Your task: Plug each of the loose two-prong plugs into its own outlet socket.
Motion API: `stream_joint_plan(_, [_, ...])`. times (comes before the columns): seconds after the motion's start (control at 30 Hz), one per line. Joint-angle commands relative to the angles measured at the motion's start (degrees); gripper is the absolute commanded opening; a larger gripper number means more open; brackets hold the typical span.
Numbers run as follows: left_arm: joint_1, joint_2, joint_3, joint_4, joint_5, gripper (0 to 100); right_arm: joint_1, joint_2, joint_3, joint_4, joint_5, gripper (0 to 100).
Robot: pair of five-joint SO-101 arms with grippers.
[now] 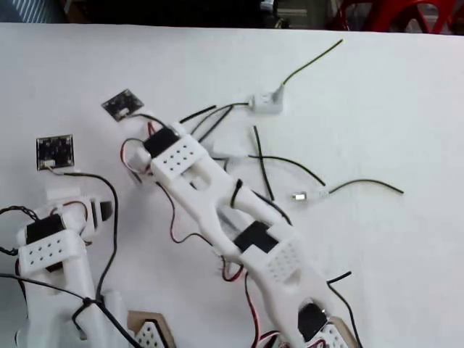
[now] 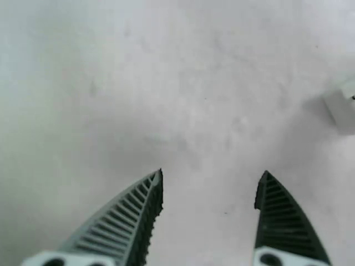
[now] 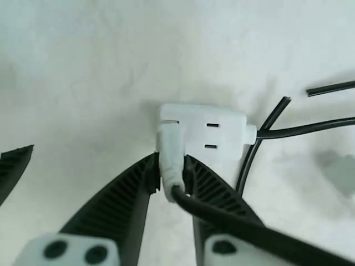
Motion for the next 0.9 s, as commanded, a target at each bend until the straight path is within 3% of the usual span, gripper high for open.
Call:
stream_joint_plan(0.0, [0.2,-1.5,-0.4,-1.2,0.2,27,-1.2,2.2,-4.6,2.2,0.7,1.6])
stream_joint_plan(0.5, [0.2,-1.5,-0.4,-1.2,0.2,27,-1.3,18.7,-42.5,22.7,0.8,1.6])
stream_joint_plan(0.87, [0.2,-1.5,-0.4,-1.2,0.2,27,-0.8,19.3,-41.1,23.9,3.4,1.5])
